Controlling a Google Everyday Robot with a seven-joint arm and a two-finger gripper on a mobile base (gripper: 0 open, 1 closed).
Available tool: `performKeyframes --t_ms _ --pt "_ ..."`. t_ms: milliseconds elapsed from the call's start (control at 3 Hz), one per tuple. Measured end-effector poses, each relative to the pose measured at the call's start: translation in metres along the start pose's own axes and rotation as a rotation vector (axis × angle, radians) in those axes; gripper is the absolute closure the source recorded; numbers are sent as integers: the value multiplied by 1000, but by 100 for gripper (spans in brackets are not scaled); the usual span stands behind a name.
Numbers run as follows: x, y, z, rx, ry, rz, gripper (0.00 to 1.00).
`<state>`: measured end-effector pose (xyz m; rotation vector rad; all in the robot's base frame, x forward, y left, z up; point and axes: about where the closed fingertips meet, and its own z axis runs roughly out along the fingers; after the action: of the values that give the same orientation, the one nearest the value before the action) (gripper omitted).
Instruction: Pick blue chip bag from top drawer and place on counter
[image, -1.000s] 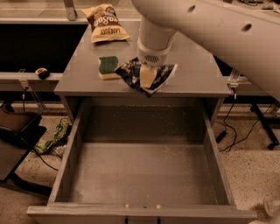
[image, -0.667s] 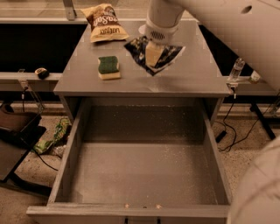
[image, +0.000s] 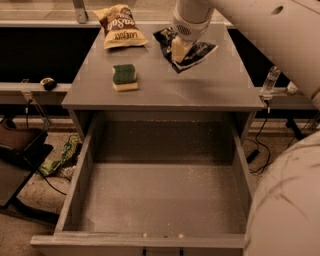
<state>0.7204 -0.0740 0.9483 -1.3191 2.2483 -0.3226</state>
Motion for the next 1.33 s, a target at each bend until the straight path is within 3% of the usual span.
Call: performKeyframes --t_ms 1000,1333 --pt "0 0 0 0 0 0 12" --pt "0 -3 -5 -3 -15 5 0"
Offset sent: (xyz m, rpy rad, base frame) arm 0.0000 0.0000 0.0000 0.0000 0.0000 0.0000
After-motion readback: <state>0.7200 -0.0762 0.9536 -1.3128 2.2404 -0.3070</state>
